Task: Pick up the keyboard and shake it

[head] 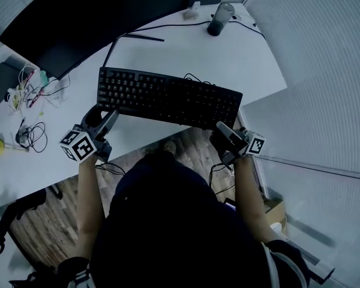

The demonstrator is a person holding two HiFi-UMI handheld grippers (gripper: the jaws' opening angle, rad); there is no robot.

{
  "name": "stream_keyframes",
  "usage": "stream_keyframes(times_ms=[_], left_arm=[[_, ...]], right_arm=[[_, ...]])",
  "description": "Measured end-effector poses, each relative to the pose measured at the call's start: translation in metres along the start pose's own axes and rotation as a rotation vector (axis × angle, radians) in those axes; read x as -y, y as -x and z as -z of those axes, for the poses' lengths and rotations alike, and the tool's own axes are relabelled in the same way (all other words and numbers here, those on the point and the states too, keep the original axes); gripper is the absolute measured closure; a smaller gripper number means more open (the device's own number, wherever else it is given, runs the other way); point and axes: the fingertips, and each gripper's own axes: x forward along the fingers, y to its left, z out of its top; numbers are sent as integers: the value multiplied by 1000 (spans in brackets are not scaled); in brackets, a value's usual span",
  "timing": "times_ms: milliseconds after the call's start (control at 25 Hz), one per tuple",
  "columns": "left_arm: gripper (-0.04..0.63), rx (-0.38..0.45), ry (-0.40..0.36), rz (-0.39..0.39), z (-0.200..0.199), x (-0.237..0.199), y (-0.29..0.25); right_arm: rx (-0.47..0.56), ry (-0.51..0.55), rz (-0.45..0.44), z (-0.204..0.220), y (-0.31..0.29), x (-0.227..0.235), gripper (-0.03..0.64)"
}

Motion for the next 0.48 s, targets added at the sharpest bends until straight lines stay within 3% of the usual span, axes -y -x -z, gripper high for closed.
stream_keyframes(times_ms=[200, 480], left_arm=[[270, 1, 24, -6, 3, -1, 1], [272, -12, -28, -77, 4, -1, 6]], right_arm=[[-31, 16, 0, 0, 3, 2, 524], [-35, -26, 88, 7, 5, 33, 528]])
